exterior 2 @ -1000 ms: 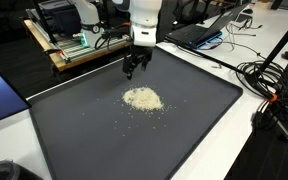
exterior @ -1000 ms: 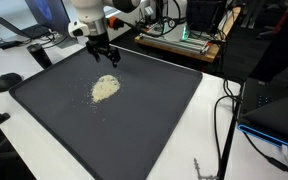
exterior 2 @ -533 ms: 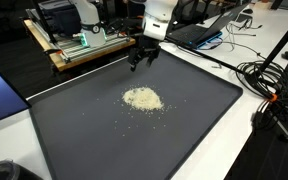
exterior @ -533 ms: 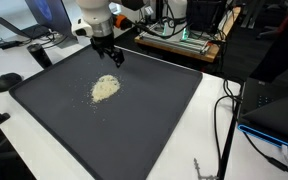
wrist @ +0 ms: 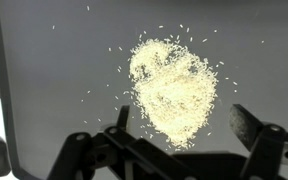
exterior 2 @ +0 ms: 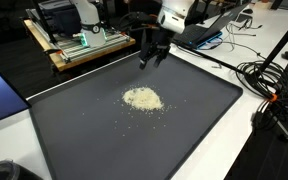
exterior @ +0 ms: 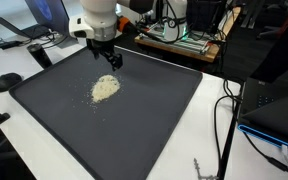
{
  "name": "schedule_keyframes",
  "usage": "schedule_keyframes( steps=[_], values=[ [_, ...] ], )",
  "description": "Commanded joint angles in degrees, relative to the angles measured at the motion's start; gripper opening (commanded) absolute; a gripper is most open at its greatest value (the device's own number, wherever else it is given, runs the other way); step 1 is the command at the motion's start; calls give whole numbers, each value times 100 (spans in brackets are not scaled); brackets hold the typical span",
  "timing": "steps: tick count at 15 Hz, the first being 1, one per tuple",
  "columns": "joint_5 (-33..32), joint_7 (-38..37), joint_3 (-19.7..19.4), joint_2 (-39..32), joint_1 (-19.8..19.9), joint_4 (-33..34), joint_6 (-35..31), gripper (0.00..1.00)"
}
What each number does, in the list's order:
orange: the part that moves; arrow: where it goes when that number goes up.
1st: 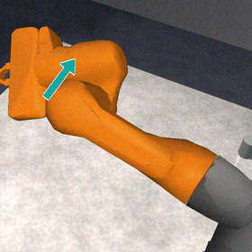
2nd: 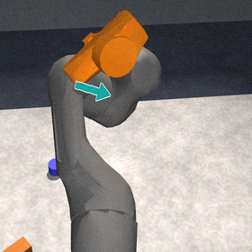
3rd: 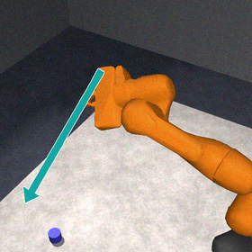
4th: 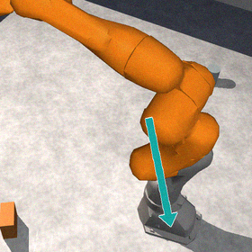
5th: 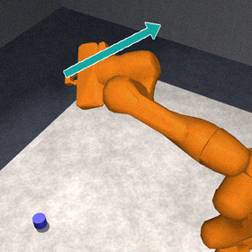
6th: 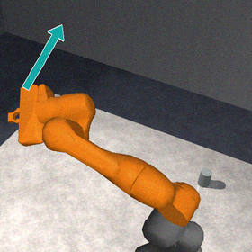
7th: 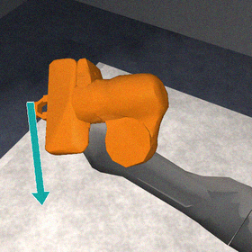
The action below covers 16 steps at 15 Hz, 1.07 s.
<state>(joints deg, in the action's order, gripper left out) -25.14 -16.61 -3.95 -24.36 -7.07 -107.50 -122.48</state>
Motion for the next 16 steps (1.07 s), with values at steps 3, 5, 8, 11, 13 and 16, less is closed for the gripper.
schedule_keyframes(
  steps=[3,5,8,11,13,16],
  values=[
    [-185,200,-3,-770,-223,1425,1260,100],
    [-173,284,12,-1106,-268,1988,1593,100],
    [-123,382,-4,-1646,-304,2826,1951,100],
    [-12,517,-36,-2247,-278,3710,2388,100],
    [0,480,-105,-2626,-298,4272,2724,100],
    [101,360,-164,-3154,-302,5063,3133,100]
  ],
)
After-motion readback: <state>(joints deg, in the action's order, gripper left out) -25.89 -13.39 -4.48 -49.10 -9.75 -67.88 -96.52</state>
